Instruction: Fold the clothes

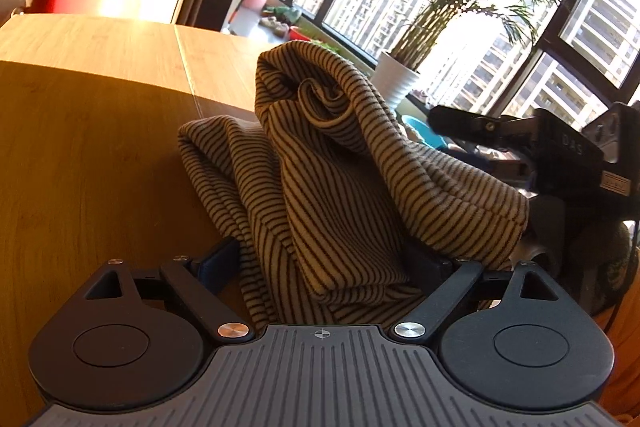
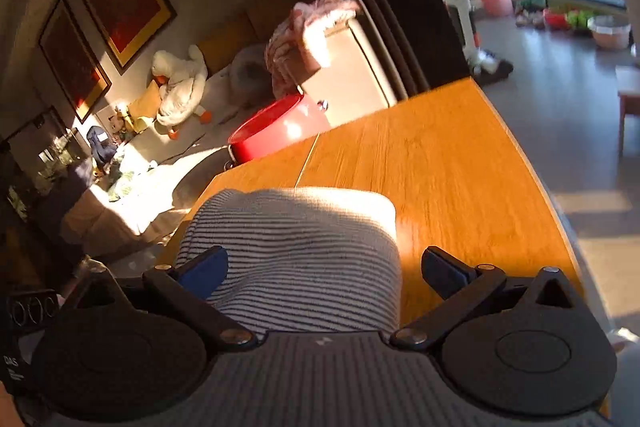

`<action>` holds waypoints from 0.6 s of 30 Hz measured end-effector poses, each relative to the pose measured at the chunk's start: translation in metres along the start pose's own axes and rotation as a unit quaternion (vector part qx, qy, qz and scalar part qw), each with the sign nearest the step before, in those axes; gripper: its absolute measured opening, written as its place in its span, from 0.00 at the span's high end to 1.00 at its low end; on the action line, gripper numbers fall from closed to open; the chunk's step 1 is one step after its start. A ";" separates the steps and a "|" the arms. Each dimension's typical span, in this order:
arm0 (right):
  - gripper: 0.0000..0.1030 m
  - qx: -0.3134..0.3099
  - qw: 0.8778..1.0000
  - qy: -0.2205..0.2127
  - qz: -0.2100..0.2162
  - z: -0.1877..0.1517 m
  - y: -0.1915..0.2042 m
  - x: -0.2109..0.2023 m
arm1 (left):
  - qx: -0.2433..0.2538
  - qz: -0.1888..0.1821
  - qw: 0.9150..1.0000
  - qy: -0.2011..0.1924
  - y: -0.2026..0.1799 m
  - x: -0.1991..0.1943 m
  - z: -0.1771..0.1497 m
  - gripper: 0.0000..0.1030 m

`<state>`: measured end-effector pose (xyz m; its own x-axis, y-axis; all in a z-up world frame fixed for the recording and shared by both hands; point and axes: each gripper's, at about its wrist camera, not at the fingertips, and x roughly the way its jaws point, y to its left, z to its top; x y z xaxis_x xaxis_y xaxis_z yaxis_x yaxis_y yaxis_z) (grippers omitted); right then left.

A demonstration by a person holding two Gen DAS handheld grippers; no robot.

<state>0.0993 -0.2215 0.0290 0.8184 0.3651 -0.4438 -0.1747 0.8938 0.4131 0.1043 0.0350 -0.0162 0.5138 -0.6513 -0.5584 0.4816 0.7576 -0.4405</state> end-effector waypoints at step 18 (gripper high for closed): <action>0.39 -0.250 0.964 -0.001 -0.096 -0.047 0.065 0.004 | -0.043 0.053 0.997 -0.033 0.022 -0.026 0.010 0.38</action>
<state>0.0655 -0.1494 0.0167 0.8627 0.1803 -0.4725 -0.2611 0.9589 -0.1108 0.1086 0.0681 -0.0040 0.6059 -0.5667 -0.5584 0.3616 0.8213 -0.4412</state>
